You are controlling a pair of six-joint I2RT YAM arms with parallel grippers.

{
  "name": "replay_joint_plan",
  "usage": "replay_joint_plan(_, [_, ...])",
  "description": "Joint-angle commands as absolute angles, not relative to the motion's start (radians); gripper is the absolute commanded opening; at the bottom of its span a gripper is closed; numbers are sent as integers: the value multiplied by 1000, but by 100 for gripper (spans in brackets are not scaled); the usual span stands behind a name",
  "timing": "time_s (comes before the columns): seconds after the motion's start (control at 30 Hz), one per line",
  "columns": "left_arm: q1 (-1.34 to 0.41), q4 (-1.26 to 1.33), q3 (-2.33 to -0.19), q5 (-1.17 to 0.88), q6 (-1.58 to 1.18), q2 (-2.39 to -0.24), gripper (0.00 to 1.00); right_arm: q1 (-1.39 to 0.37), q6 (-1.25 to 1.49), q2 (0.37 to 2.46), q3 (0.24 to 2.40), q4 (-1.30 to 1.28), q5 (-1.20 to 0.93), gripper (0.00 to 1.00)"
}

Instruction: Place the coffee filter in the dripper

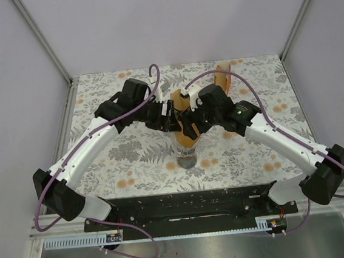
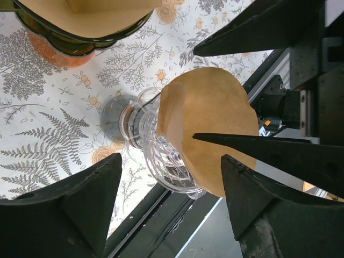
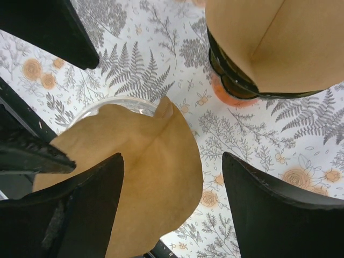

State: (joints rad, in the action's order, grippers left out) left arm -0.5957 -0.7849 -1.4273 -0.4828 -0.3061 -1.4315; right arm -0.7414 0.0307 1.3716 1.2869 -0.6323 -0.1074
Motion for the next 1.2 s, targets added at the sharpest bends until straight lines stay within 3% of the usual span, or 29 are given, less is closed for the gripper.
replay_joint_plan(0.0, [-572,-781,-1493,-492,-285,-1419,78,-736,21,1302,1373,-640,-88,82])
replay_joint_plan(0.2, [-491,-788,-1513,-512,-272,-1393,81,-738,25,1259,1460,-721,-17,80])
replay_joint_plan(0.27, [-460,-785,-1513,-517,-258,-1381,83,-736,32,1246,1488,-742,-14,73])
replay_joint_plan(0.3, [-448,-784,-1511,-518,-250,-1370,83,-738,38,1246,1503,-752,-20,67])
replay_joint_plan(0.4, [-408,-772,-1483,-512,-230,-1339,85,-739,69,1268,1532,-779,-99,32])
replay_joint_plan(0.47, [-379,-753,-1445,-503,-232,-1319,86,-749,81,1298,1542,-804,-158,14])
replay_joint_plan(0.53, [-345,-735,-1407,-508,-241,-1301,86,-765,90,1321,1531,-822,-146,2])
replay_joint_plan(1.17, [-319,-497,-1102,-702,-449,-1229,83,-903,182,1598,1470,-850,-5,0])
